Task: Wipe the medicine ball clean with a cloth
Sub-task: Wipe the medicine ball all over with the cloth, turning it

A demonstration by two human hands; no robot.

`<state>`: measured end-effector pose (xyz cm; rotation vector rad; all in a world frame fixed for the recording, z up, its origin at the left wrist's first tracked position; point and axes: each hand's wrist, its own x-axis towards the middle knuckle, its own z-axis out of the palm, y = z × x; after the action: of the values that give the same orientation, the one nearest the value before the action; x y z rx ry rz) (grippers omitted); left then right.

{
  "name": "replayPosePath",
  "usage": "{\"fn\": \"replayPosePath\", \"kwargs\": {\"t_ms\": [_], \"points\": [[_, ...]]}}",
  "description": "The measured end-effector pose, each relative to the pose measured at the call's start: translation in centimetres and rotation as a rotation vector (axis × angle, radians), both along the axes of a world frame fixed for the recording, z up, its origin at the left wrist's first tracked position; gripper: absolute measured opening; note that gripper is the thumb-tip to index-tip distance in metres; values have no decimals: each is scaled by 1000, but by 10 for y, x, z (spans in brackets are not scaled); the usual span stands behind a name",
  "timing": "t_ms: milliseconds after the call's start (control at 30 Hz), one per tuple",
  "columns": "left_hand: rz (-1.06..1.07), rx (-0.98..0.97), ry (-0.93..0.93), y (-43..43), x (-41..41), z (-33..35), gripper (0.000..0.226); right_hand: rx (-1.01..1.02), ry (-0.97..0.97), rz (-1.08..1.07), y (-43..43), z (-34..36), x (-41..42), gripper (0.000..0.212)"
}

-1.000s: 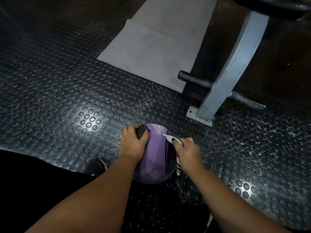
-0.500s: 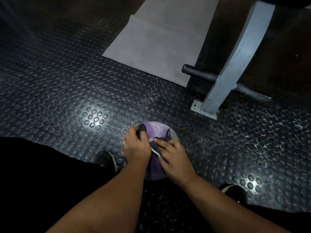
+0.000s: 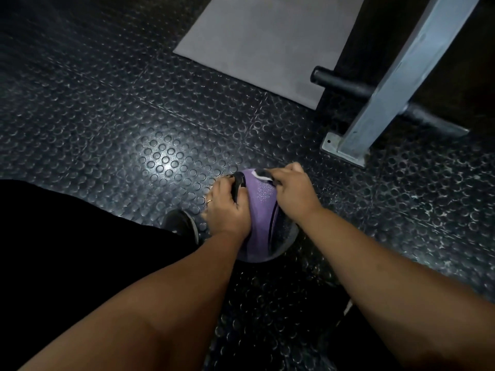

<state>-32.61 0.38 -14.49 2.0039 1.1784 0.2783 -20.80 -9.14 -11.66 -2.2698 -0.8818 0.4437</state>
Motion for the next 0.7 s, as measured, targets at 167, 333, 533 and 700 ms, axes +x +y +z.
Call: {"fn": "replayPosePath", "kwargs": {"t_ms": [167,333,533,700], "points": [[38,-40,5,1,-1,0,40,19,-24,-9,-18,-8,-20,58],[29,-60,10,11,3,1,28,83,-187,144,-43,-6,-66,52],[-13,-4,8,5,3,-3,30,30,-269,87,-35,-7,-46,55],[-5,6,36,3,6,-4,34,10,-100,-38,-8,0,-20,47]]}}
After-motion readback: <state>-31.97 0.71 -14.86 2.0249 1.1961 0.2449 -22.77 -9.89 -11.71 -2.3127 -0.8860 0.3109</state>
